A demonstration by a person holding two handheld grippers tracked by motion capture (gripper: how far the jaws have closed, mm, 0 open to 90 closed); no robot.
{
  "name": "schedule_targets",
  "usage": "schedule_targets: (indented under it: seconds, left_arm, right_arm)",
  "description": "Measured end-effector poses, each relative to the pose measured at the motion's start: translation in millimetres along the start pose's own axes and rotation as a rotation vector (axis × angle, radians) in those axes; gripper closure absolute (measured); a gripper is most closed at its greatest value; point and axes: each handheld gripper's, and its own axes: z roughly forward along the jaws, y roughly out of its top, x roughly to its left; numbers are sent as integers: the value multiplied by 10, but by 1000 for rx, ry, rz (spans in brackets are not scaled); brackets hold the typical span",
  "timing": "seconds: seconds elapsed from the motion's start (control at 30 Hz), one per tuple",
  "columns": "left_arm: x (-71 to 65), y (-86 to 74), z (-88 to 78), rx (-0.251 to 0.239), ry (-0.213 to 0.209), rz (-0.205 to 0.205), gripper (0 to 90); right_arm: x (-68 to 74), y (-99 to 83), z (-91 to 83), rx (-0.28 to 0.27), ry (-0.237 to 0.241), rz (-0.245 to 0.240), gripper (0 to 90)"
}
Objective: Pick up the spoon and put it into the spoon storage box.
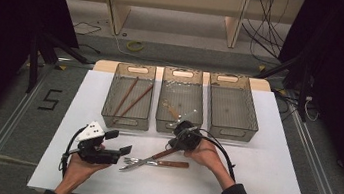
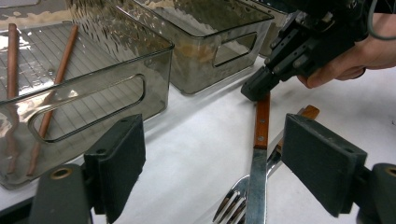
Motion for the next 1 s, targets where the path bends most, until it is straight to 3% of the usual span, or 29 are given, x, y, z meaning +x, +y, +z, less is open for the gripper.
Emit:
schedule_targets:
  seconds: [0.17, 1.0]
  left_arm:
    - [-1, 0, -1, -3, 2, -3, 213]
    - [0, 9, -7, -7, 5, -8, 213]
  right_arm:
    - [35, -9, 22, 26, 7, -12, 900]
    - [127, -151, -68, 38, 12, -18, 900]
